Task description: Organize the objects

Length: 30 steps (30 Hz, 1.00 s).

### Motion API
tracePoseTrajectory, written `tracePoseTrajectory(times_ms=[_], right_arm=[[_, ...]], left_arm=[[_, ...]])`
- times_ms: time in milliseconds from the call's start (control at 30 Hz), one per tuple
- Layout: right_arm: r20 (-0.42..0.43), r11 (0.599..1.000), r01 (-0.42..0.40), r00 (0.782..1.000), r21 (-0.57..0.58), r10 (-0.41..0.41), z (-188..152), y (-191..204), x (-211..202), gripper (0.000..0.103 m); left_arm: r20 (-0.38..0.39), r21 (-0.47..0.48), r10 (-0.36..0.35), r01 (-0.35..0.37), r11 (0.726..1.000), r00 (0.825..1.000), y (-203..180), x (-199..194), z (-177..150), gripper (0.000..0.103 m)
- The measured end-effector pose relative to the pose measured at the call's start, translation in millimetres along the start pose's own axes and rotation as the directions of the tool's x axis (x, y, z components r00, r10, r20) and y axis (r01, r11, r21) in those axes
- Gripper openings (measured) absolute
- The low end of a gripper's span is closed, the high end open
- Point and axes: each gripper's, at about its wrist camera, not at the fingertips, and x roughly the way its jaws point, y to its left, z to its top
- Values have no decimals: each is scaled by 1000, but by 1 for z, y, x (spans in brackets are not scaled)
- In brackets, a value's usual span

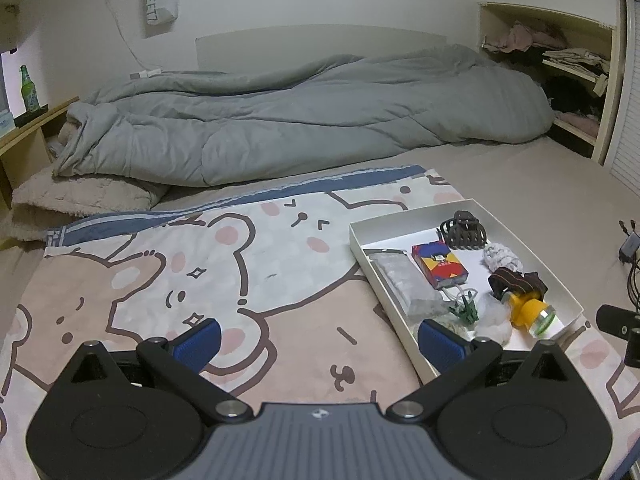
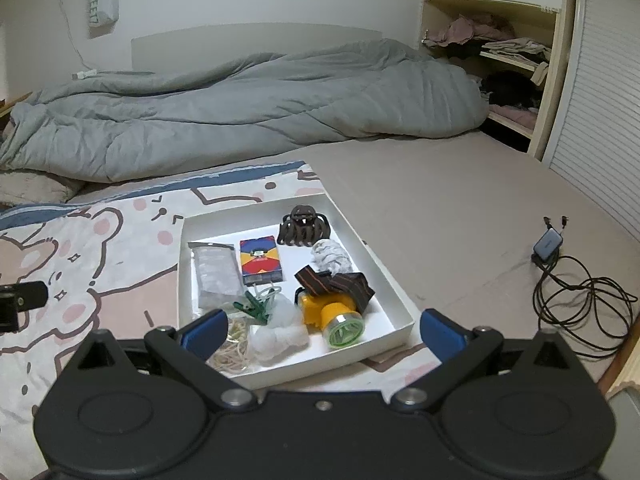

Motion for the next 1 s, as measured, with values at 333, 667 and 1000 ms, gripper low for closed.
tracePoseTrajectory(times_ms=[333, 667, 1000], right_arm=[[5, 1000, -2, 1000, -3, 3, -3, 1, -1, 103], [-2, 1000, -8, 1000, -3, 8, -4, 2, 0, 103], [-4, 1000, -13, 1000, -6, 13, -4, 5, 3, 103]], left_arm=[[-11, 30, 15, -15, 999, 1000, -3, 3, -6, 103], [-10, 36, 16, -15, 999, 1000, -4, 5, -6, 103], [-15, 32, 15, -15, 999, 1000, -5, 6, -5, 103]])
